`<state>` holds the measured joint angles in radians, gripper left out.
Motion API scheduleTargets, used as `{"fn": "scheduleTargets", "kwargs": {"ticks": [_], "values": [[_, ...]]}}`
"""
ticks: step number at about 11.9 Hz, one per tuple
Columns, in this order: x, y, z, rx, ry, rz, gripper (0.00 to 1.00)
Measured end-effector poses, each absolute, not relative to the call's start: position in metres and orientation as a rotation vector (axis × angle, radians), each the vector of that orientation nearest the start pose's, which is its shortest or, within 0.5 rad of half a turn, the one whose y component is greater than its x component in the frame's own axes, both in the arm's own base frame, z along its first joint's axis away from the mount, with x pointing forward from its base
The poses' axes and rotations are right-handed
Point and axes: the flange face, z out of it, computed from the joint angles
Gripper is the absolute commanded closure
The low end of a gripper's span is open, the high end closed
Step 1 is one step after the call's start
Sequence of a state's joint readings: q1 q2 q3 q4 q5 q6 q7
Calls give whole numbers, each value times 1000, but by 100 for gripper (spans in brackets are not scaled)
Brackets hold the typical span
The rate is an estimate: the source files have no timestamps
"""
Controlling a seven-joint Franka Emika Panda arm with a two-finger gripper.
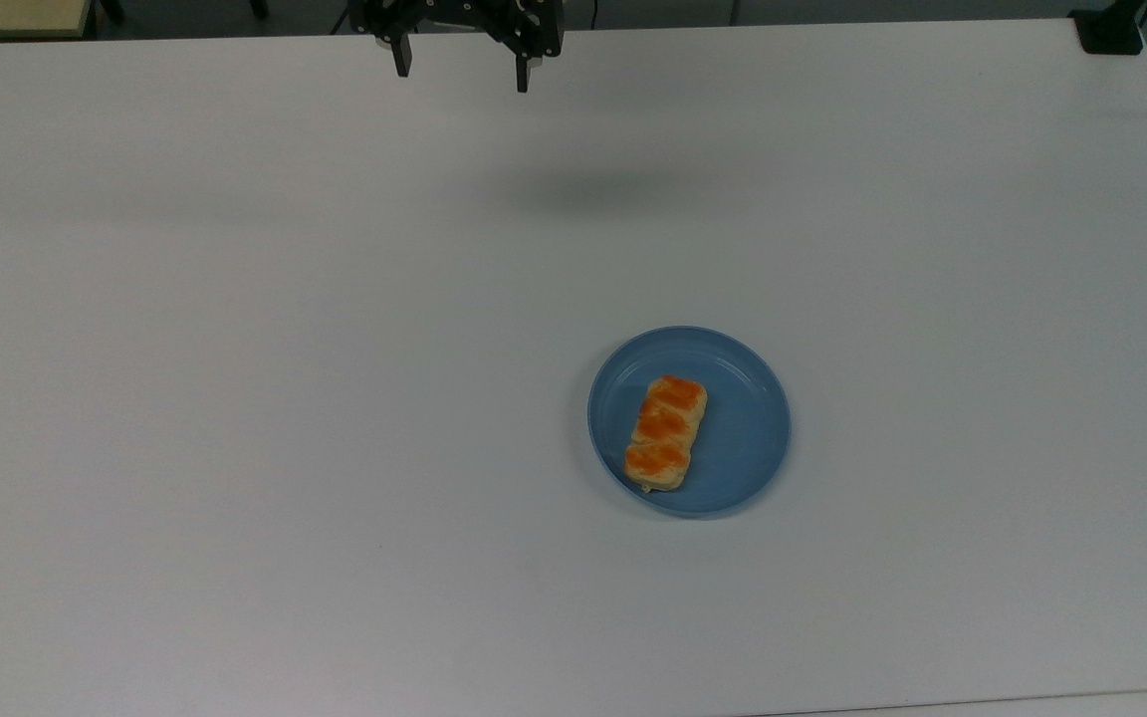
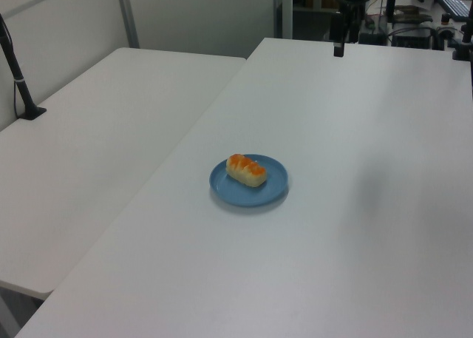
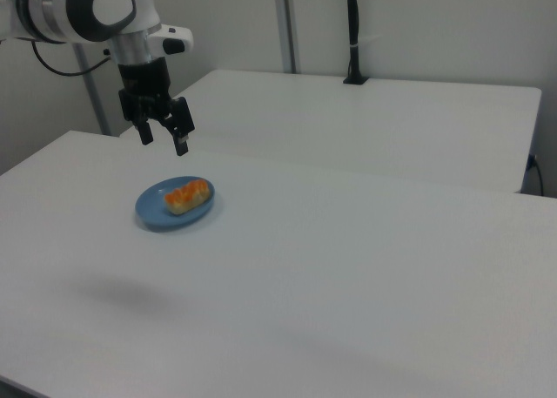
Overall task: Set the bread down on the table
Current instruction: 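Move the gripper forward toward the blue plate with the bread roll, then lower the open gripper over the bread roll and close on it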
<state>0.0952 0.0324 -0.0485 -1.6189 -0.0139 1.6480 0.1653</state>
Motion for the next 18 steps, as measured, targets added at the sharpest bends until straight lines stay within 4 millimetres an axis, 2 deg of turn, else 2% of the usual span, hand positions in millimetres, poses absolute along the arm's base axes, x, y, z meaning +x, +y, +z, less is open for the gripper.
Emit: {"fn": "scheduleTargets", "kwargs": {"ticks": [8,10,12,15,18], "values": [[572,26,582,-3153,184,25,0],[581,34,572,-3127,176,47,0],[610,57,549,-3087,253,27,0],[667,113,508,-3022,512,-138,0],[693,148,458,-2997,572,-183,0]]}}
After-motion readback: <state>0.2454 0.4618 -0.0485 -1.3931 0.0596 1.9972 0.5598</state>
